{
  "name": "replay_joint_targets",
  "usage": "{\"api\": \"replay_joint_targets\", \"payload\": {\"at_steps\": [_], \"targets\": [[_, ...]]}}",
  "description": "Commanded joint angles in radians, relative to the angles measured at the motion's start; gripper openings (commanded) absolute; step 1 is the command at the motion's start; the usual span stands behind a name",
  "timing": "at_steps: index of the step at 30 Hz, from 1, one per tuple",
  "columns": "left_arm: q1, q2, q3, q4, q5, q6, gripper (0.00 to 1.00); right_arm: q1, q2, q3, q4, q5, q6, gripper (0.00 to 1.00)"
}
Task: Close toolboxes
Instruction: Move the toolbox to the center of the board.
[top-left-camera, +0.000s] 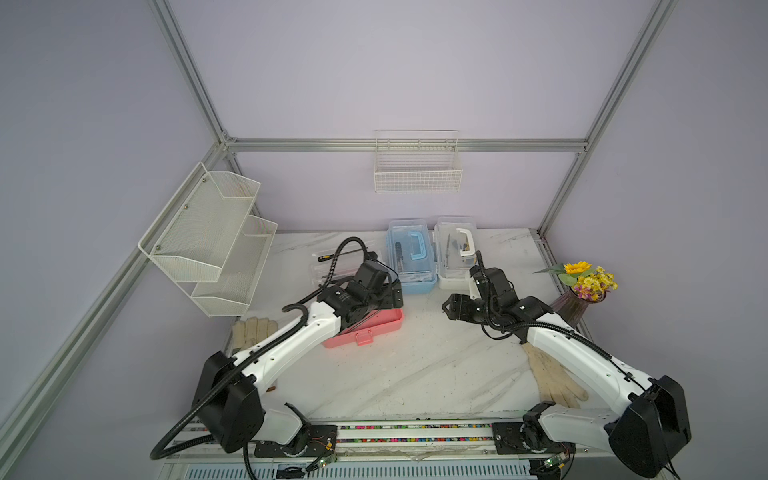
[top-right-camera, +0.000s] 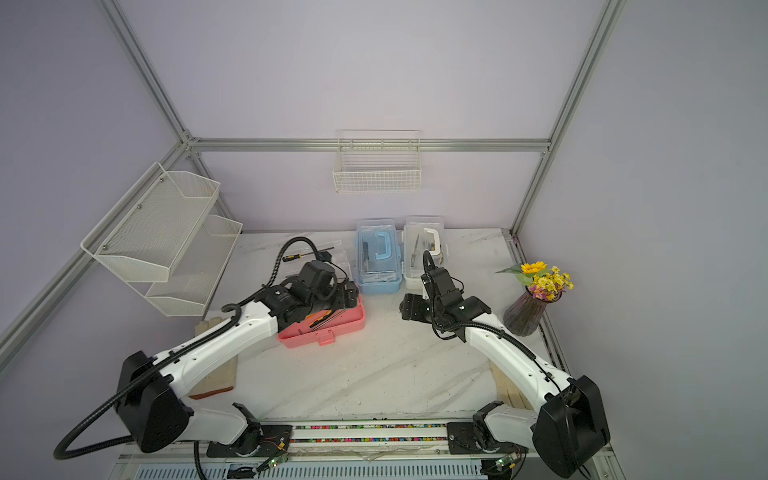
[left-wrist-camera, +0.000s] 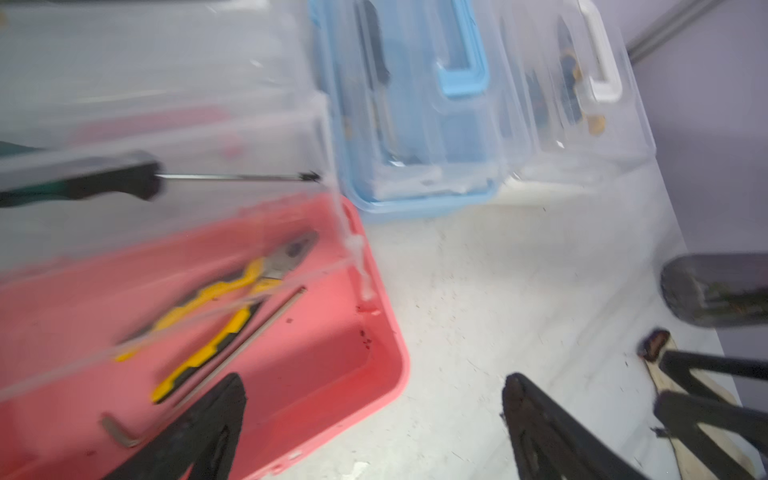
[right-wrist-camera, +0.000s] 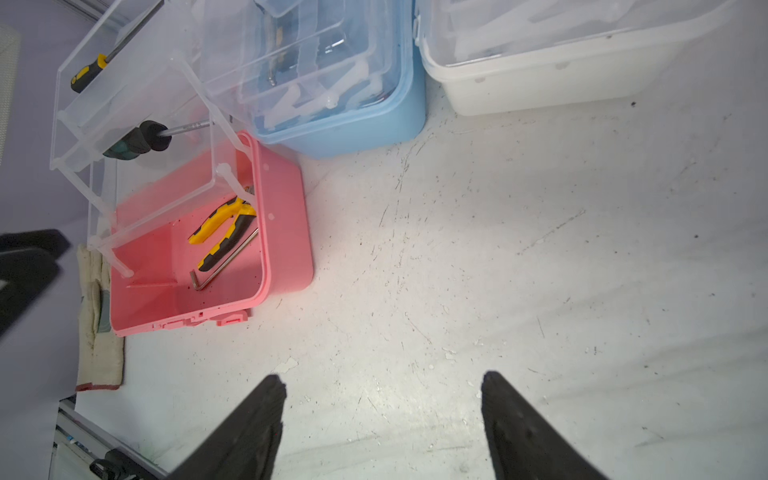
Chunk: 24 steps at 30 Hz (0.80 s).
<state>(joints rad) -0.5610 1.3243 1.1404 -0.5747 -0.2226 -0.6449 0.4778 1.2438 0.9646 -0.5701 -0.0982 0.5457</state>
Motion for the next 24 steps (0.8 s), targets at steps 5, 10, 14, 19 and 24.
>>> {"api": "replay_joint_targets", "payload": {"at_steps": [5, 10, 14, 19, 24], "targets": [[0.185, -0.216, -0.24, -0.126, -0.18, -0.063, 0.88, -0.002, 0.008, -0.01, 0.023, -0.024, 0.01, 0.77], [0.192, -0.167, -0.273, -0.139, -0.227, -0.093, 0.85, 0.0, 0.017, 0.0, 0.012, -0.041, 0.01, 0.77], [0.204, -0.111, -0.298, -0.116, -0.223, -0.11, 0.79, -0.001, -0.005, -0.012, 0.001, -0.012, 0.011, 0.77], [0.207, -0.069, -0.318, -0.092, -0.157, -0.119, 0.68, -0.001, 0.015, -0.013, 0.017, -0.031, 0.004, 0.77], [0.165, -0.069, -0.343, -0.103, -0.059, -0.142, 0.62, 0.0, 0.028, -0.01, 0.026, -0.04, -0.002, 0.77]]}}
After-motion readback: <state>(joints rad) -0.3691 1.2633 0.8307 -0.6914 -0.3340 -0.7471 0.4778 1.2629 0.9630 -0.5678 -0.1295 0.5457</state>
